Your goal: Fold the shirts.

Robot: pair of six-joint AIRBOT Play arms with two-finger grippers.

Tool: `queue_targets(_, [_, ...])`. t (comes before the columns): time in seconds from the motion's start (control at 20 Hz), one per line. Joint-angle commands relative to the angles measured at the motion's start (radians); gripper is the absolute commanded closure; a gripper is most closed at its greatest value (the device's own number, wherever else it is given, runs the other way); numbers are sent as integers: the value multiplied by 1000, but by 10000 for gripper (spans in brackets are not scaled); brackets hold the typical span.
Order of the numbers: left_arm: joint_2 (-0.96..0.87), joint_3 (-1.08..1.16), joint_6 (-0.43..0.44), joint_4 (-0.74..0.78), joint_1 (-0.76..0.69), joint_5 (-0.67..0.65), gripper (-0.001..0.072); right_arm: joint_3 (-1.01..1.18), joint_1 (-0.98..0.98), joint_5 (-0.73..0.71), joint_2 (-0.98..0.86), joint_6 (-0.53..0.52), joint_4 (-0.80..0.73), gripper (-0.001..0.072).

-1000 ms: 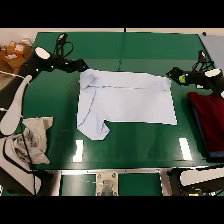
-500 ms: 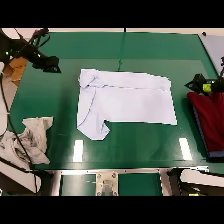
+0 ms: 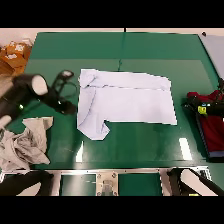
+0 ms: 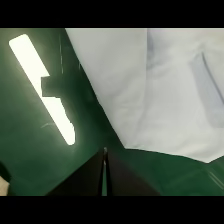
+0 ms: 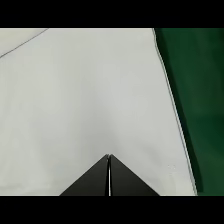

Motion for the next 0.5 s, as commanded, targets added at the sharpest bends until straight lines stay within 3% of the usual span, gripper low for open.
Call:
queue_targets(0.0, [33,-207,-2,68,-151,172,190,-29,0,-4,21,2,23,702])
queue_targets(0.2, [-2,-207,-7,102,-200,311,191,-29,0,-15,21,1,28,701])
queue_targets(0.35, [-46,-207,-7,109,-200,342,192,-29,0,-30,21,1,29,701])
queue_targets(0.4, [-64,-206,-4,119,-200,344,218,-29,0,-34,21,0,29,702])
queue_targets(0.45, [-79,-204,3,141,-200,340,331,-29,0,-34,21,-2,29,701])
